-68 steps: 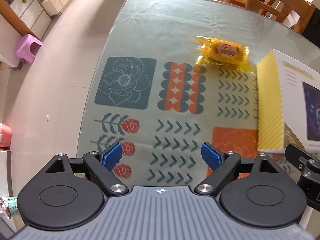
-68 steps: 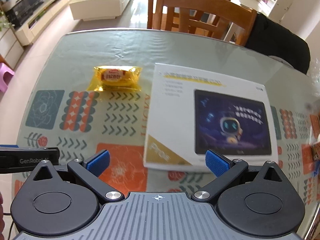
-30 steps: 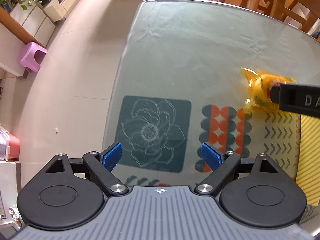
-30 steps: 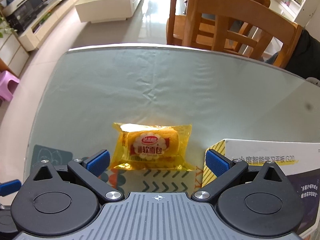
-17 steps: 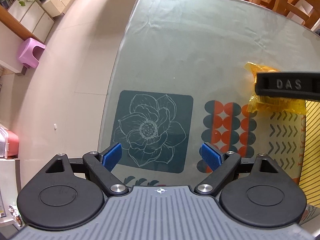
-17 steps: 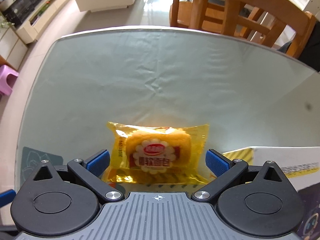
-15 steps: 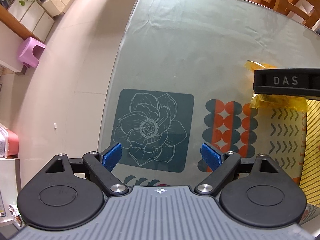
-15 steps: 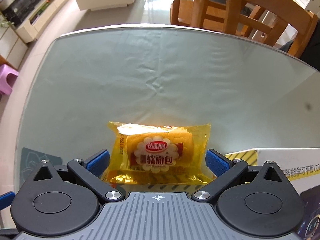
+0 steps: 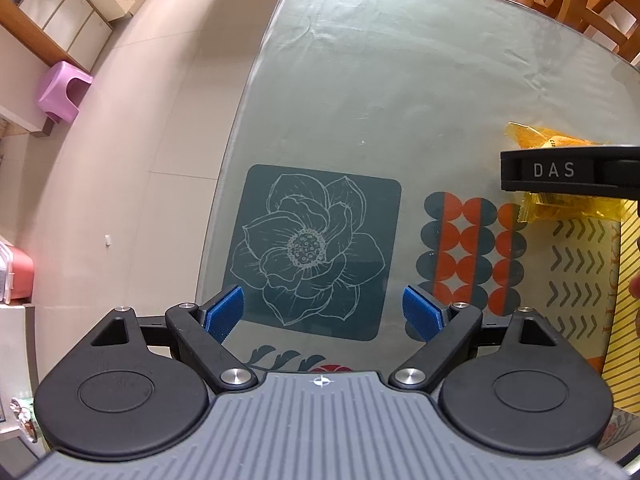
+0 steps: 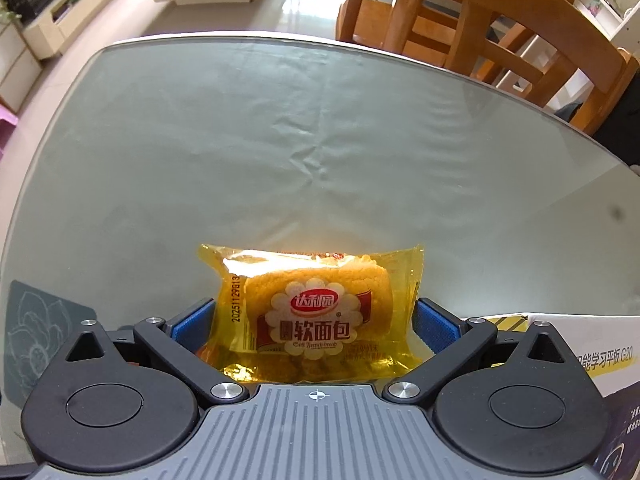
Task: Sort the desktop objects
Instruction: 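Close the right gripper on the yellow bread packet, then lift the packet with the right gripper and carry it toward the white box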
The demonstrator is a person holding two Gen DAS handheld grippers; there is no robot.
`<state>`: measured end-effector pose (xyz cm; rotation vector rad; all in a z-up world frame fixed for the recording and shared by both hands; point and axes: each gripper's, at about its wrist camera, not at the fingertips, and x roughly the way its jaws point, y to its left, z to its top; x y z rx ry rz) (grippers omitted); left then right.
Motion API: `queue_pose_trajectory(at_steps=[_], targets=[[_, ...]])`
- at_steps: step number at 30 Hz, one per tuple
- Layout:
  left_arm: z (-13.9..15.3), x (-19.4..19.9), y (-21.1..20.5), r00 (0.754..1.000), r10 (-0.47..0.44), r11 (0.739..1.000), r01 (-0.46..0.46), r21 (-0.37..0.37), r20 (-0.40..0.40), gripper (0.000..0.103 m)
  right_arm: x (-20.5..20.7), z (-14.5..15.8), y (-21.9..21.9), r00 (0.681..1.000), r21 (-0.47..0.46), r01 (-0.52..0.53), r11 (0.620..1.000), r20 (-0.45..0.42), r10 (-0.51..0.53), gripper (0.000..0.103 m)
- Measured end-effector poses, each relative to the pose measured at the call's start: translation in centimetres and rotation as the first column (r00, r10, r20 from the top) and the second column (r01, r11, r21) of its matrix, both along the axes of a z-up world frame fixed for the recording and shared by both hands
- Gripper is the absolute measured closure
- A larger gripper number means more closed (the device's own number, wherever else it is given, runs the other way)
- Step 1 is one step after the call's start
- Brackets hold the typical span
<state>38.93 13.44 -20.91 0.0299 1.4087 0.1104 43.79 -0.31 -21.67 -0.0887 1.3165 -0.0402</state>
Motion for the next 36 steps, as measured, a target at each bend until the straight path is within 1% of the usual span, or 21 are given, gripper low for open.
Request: queue_pose_trajectory(at_steps=[3,10,11,12,13,19,22,29,31,36], targets=[[0.1,-0.2,0.2,1.000,0.004,1.000,-0.004,-0.003,0.002,0.000,0.0,-0.1,0.2,1.000,-0.015,-0.003,1.000,-0.006,0.003,0.000],[0.5,-0.8,0.5,1.000,0.016,1.000,-0.016,-0.008,0.006,0.000,0.0,-0.1,0.5,1.000,-0.014,-0.020,1.000,-0.007,0.020,0.000],[0.5,-0.9,0.5,1.000,0.016,1.000,-0.016,-0.008,0.007,0.000,0.0,0.0,0.5,1.000,-0.013,-0.021,1.000,-0.005,0.021,0.001],[0.6,-1.0,0.6,1.000,0.017,1.000,-0.017,-0.008,0.007,0.000,-0.1,0.1,0.5,1.000,-0.012,-0.021,1.000,-0.003,0.021,0.008],[0.5,-1.0,0.6,1.000,0.018,1.000,-0.018,-0.008,0.007,0.000,-0.2,0.2,0.6,1.000,-0.011,-0.021,1.000,-0.001,0.021,0.013],[0.8,-1.2,0.6,1.000,0.023,1.000,-0.022,-0.015,0.006,0.000,-0.9,1.4,1.0,0.999,0.001,-0.023,1.000,0.022,0.023,0.029],[1.1,-1.3,0.6,1.000,0.023,1.000,-0.023,-0.018,0.011,0.000,-1.3,2.3,1.3,0.999,0.010,-0.027,1.000,0.039,0.026,0.034],[2.5,-1.9,0.5,0.999,0.028,0.999,-0.027,-0.018,0.034,0.000,-2.2,4.4,1.8,0.996,0.030,-0.035,0.999,0.080,0.032,0.035],[2.8,-2.2,0.5,0.999,0.029,0.999,-0.029,-0.018,0.036,0.000,-2.2,4.5,1.2,0.995,0.034,-0.035,0.999,0.090,0.032,0.035],[4.2,-3.2,0.4,0.998,0.032,0.999,-0.031,-0.025,0.049,0.000,-3.4,6.2,0.8,0.992,0.034,-0.044,0.998,0.118,0.040,0.035]])
